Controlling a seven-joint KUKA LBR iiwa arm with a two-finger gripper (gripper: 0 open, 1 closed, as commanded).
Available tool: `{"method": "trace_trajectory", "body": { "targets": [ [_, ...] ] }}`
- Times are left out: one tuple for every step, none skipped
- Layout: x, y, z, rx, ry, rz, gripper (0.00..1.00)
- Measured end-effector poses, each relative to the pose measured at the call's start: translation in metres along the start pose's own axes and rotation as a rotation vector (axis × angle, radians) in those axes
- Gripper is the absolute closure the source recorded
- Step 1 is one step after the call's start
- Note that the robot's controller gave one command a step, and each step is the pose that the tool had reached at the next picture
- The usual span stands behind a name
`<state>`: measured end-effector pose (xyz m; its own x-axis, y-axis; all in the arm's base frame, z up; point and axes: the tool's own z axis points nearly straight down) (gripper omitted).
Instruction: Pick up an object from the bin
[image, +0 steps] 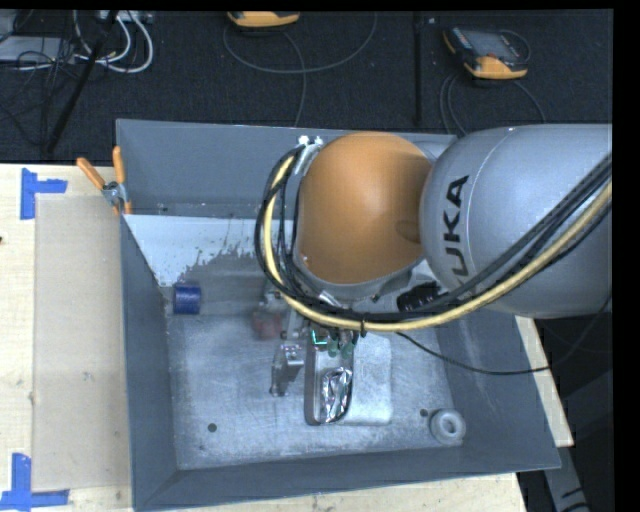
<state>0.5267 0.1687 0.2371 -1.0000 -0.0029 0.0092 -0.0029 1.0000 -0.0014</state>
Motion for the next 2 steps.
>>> {"method": "trace_trajectory", "body": {
  "targets": [
    [-0.039, -0.056, 0.021, 0.001, -0.009, -0.213, 0.0],
    [-0.017, -0.111, 0.148, 0.0, -0.002, -0.268, 0.0]
  ]
}}
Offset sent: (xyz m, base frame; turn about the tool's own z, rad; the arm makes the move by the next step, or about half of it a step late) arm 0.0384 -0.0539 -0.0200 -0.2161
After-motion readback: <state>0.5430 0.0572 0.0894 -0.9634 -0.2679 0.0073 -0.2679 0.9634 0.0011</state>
